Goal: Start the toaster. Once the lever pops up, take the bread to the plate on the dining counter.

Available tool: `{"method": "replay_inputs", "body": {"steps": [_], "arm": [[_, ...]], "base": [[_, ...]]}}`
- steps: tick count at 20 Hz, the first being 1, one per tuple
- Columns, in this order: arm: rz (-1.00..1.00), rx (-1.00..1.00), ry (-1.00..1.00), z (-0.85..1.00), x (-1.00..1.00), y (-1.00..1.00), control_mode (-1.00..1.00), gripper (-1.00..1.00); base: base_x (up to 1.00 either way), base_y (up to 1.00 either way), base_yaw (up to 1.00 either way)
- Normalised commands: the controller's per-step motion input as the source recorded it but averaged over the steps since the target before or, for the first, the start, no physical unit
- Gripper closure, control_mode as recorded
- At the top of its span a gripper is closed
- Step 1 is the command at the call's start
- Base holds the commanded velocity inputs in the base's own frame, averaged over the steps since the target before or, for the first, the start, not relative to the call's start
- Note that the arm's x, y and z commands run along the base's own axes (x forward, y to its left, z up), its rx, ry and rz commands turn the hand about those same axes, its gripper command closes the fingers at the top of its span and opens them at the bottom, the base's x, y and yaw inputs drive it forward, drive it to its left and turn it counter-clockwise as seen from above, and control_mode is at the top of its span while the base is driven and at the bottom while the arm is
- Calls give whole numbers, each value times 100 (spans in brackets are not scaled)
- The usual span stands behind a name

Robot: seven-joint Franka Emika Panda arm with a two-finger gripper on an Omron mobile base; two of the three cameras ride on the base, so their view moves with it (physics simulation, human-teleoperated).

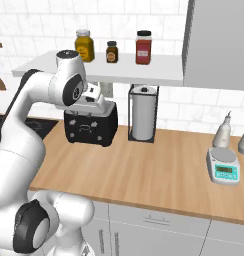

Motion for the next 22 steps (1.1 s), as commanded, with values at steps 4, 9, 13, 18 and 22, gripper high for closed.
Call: {"method": "replay_inputs", "body": {"steps": [4, 9, 13, 18, 22], "arm": [[0, 0, -1, -2, -11, 8, -100, -100], [0, -5, -13, -15, -13, 78, -100, -100], [-1, -1, -4, -36, 0, 84, -100, -100], [-11, 0, -4, -35, 29, 40, -100, -100], [-3, 1, -6, -45, 23, 3, -100, -100]], "base": [[0, 0, 0], [0, 0, 0], [0, 0, 0], [0, 0, 0], [0, 0, 0]]}}
